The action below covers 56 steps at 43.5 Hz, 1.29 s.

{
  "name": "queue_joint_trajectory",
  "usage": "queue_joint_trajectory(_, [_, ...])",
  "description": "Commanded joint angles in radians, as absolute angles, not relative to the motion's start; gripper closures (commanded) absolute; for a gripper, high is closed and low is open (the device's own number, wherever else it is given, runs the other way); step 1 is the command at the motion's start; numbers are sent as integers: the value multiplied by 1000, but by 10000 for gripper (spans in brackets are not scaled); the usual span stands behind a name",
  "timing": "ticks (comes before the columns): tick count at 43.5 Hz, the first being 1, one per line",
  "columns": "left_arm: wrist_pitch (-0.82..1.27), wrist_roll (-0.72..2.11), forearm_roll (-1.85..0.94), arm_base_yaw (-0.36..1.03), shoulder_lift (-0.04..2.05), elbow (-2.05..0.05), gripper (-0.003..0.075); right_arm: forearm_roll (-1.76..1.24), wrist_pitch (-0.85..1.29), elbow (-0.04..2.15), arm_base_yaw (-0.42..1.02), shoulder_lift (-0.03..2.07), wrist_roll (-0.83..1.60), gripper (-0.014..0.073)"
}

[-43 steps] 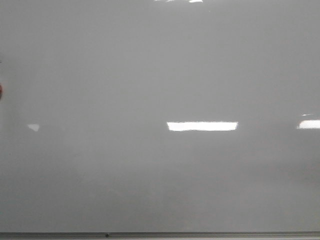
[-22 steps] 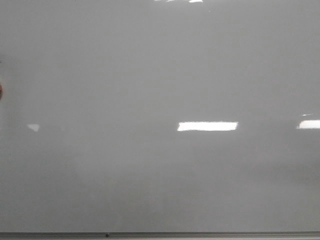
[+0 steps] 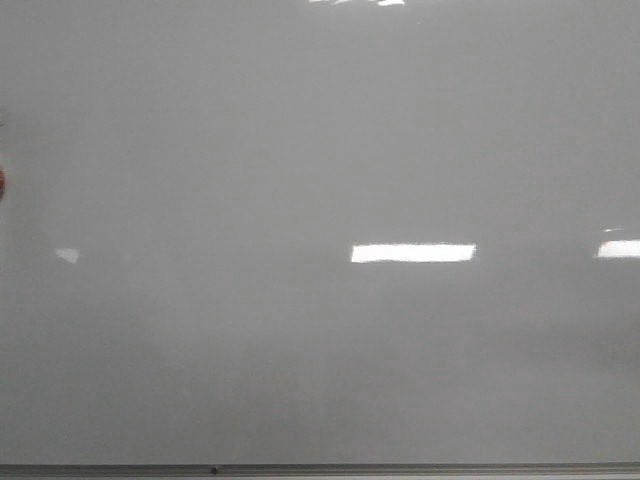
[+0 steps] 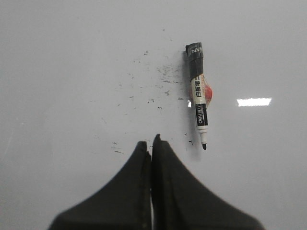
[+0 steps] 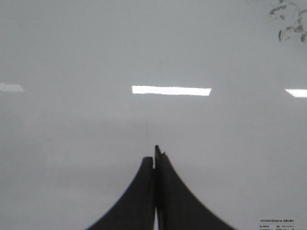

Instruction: Write number 8 on whiteboard

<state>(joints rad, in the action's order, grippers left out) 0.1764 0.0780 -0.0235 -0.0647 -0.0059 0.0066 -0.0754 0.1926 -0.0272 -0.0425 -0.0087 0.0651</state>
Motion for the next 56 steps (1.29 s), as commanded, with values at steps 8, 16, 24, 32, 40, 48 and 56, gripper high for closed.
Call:
queue_joint_trajectory(8, [101,76,-27,-67,-24,9,739,-67,104,-24,-51,-29,67,662])
queue_joint_trajectory(16, [61,76,-27,-67,-24,9,739,-68,76,-23,-51,-29,67,662])
queue_joint_trajectory(24, [-113,58,-101,-67,-24,-45,739,-76,49,46,-51,-29,67,662])
queue_joint_trajectory(32, [6,58,-99,-67,28,-227,739,-77,178,230,-51,22,67,660])
queue_joint_trajectory(40, [196,58,-59,-67,226,-382,739,-78,241,390,-51,219,67,660])
queue_joint_trajectory(48, [213,58,-48,-67,383,-420,738,-78,239,465,-51,385,67,660])
queue_joint_trajectory(56, [213,58,-52,-67,404,-420,588,-78,222,465,-46,409,67,571])
